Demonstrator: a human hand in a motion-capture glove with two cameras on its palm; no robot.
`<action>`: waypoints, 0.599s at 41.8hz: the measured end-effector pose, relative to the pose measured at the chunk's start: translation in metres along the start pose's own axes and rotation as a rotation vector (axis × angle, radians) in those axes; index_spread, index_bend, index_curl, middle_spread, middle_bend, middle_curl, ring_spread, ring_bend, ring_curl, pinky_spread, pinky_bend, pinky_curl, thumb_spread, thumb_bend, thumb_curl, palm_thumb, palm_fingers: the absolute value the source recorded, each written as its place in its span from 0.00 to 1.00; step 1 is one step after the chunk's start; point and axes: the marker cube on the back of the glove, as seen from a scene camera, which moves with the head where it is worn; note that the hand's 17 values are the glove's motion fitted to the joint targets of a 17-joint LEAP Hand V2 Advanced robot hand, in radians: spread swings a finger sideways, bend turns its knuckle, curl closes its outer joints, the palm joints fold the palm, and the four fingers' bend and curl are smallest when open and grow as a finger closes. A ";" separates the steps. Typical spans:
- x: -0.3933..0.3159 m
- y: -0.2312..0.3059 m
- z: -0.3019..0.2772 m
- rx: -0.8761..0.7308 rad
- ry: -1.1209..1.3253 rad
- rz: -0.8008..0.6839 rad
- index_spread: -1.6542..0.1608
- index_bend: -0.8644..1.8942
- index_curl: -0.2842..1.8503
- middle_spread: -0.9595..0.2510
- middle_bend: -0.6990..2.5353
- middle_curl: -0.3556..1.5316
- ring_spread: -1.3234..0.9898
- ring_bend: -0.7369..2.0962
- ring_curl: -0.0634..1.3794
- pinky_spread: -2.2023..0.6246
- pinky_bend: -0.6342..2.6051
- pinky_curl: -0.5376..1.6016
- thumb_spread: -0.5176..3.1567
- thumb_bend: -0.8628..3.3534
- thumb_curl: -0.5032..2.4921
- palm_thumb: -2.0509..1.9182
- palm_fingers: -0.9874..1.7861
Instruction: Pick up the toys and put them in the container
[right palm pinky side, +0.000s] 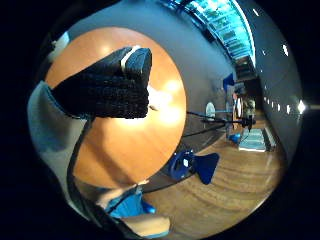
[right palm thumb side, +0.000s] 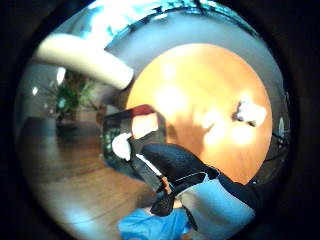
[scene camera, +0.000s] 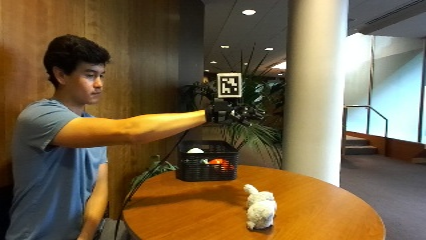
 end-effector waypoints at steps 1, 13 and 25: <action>0.016 -0.001 0.007 -0.012 0.013 0.022 0.75 0.34 0.22 0.83 0.27 0.41 0.60 0.44 0.25 0.79 0.65 0.44 0.41 0.19 0.27 0.50 0.28; 0.121 -0.011 0.078 -0.138 -0.070 0.258 0.75 0.33 0.20 0.84 0.26 0.39 0.61 0.42 0.24 0.80 0.65 0.43 0.41 0.19 0.26 0.50 0.28; 0.163 -0.020 0.150 -0.218 -0.078 0.434 0.75 0.33 0.19 0.84 0.26 0.36 0.61 0.39 0.23 0.80 0.65 0.42 0.41 0.19 0.26 0.50 0.27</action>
